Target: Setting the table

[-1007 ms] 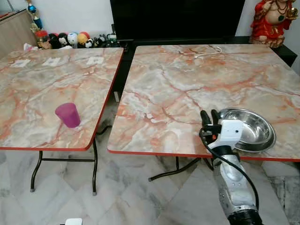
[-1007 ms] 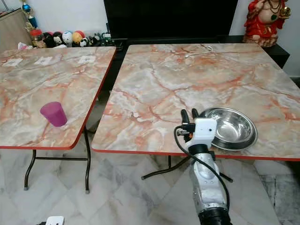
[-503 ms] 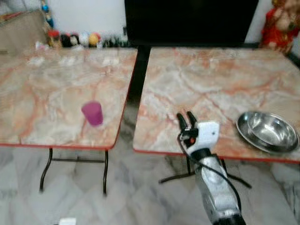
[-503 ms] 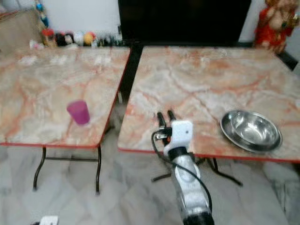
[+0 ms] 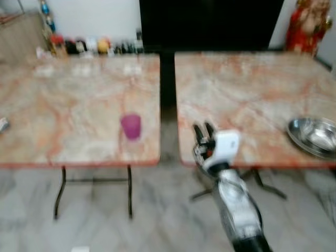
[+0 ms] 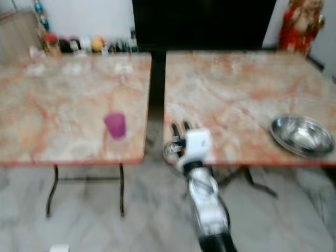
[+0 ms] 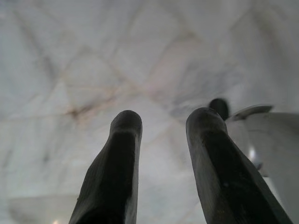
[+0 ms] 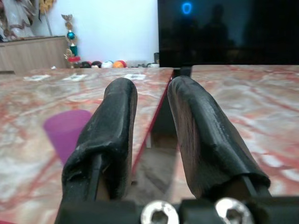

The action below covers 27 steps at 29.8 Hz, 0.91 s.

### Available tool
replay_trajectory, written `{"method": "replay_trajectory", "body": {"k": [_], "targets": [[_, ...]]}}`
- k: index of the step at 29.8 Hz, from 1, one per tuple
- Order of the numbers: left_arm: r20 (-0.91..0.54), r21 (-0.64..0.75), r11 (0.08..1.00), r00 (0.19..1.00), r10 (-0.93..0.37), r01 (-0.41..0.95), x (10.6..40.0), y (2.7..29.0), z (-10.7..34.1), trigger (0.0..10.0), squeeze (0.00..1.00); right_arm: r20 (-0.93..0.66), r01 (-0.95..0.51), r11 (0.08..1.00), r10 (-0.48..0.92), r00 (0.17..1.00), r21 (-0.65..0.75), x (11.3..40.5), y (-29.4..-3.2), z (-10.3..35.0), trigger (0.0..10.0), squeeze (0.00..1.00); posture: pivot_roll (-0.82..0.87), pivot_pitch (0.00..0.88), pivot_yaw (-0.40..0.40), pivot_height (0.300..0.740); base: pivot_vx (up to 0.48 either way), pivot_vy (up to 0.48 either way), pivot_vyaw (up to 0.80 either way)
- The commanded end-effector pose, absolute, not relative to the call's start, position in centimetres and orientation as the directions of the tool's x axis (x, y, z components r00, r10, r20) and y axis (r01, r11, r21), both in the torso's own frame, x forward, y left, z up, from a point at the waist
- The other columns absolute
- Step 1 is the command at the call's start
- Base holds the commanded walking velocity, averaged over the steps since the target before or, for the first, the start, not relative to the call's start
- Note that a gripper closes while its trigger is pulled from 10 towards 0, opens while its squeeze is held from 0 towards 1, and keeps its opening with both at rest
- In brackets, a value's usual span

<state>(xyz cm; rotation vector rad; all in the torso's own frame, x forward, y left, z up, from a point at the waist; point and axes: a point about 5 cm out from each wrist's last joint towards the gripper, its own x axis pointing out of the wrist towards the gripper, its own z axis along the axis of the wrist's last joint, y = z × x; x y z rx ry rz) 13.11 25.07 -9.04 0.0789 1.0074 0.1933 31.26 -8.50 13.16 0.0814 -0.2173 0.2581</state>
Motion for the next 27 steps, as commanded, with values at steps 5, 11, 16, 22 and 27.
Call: {"method": "replay_trajectory", "body": {"k": [5,11,16,22,27], "targets": [[-0.837,0.158,0.978,0.507,0.207,-0.137,12.5,25.7,-9.1,10.0,0.00,0.206,-0.228,0.973,0.214,0.955,0.045,31.5,-9.5,12.8,10.0,0.00,-0.07,0.000,0.030,0.740,0.000,0.480,0.00],[-0.835,0.172,0.974,0.503,0.224,-0.149,12.0,27.2,-8.7,10.0,0.00,0.204,-0.214,0.976,0.202,0.958,0.041,31.9,-9.7,12.9,10.0,0.00,-0.07,0.000,0.028,0.740,0.000,0.480,0.00],[-0.831,0.174,0.972,0.506,0.231,-0.159,12.1,27.3,-8.6,10.0,0.00,0.208,-0.200,0.979,0.187,0.960,0.039,32.1,-10.0,13.1,10.0,0.00,-0.07,0.000,0.028,0.740,0.000,0.287,0.00],[-0.833,0.162,0.974,0.507,0.222,-0.161,12.1,26.8,-8.8,10.0,0.00,0.199,-0.158,0.987,0.149,0.969,0.032,32.5,-10.9,13.2,10.0,0.00,-0.07,0.000,0.029,0.740,0.000,0.000,0.00],[-0.836,0.157,0.974,0.503,0.220,-0.165,12.0,26.8,-8.9,10.0,0.00,0.196,-0.150,0.988,0.140,0.971,0.035,32.7,-11.0,13.2,10.0,0.00,-0.07,0.000,0.029,0.740,0.000,0.000,0.00]]}}
